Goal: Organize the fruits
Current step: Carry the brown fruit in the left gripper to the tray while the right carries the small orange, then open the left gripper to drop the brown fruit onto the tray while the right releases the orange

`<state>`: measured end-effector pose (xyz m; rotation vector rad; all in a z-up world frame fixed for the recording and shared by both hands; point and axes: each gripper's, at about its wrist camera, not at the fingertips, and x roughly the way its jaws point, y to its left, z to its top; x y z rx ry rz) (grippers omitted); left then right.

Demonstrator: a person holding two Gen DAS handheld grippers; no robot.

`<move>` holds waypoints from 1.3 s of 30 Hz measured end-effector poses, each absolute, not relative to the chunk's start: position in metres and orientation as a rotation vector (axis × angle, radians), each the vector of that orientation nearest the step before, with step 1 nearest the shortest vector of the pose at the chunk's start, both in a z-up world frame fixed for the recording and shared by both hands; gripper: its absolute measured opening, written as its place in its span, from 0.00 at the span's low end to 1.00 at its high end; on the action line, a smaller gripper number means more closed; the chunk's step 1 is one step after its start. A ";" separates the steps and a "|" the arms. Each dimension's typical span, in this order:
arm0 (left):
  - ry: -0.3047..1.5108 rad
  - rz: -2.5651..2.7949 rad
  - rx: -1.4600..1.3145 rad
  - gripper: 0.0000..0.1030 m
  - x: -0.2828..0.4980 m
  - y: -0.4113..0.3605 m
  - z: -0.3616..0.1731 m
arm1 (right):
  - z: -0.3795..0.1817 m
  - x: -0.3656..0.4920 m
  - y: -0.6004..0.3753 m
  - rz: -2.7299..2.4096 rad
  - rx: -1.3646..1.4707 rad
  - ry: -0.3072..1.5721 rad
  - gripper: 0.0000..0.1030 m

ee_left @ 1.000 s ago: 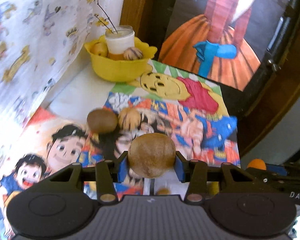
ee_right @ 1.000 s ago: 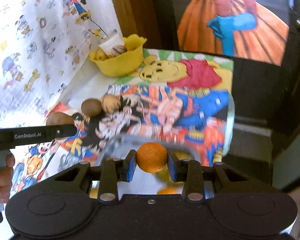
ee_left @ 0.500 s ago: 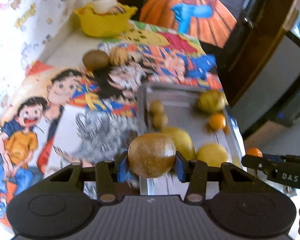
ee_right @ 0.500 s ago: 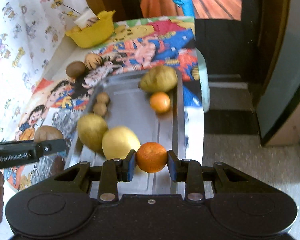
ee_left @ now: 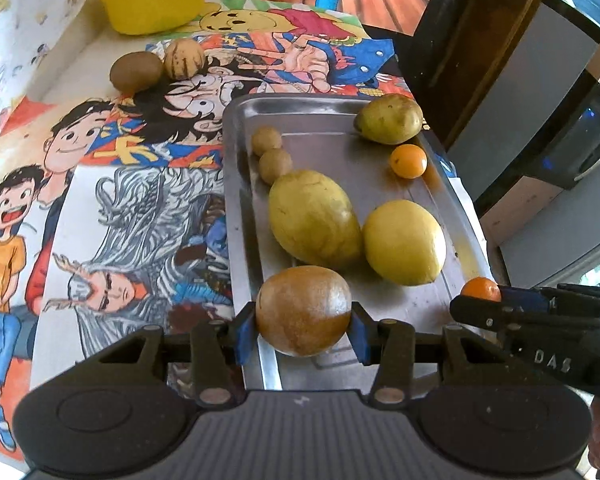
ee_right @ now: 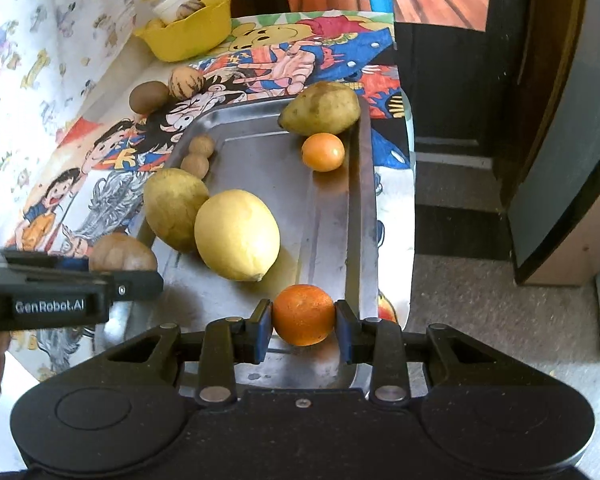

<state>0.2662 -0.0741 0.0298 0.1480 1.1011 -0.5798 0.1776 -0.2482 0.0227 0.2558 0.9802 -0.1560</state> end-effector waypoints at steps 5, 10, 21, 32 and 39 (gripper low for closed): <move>1.114 -0.584 0.164 0.49 0.274 -0.085 0.027 | 0.018 0.185 -0.249 -0.142 0.229 0.992 0.34; 1.168 -0.589 0.147 0.50 0.280 -0.090 0.018 | 0.014 0.185 -0.249 -0.149 0.242 0.997 0.34; 1.231 -0.597 0.126 0.54 0.284 -0.087 0.017 | 0.022 0.181 -0.247 -0.155 0.224 1.011 0.39; 1.239 -0.535 0.022 0.79 0.277 -0.057 0.038 | 0.044 0.166 -0.248 -0.194 0.246 0.993 0.62; 1.256 -0.519 0.050 0.93 0.271 -0.029 0.051 | 0.059 0.158 -0.241 -0.189 0.305 1.040 0.87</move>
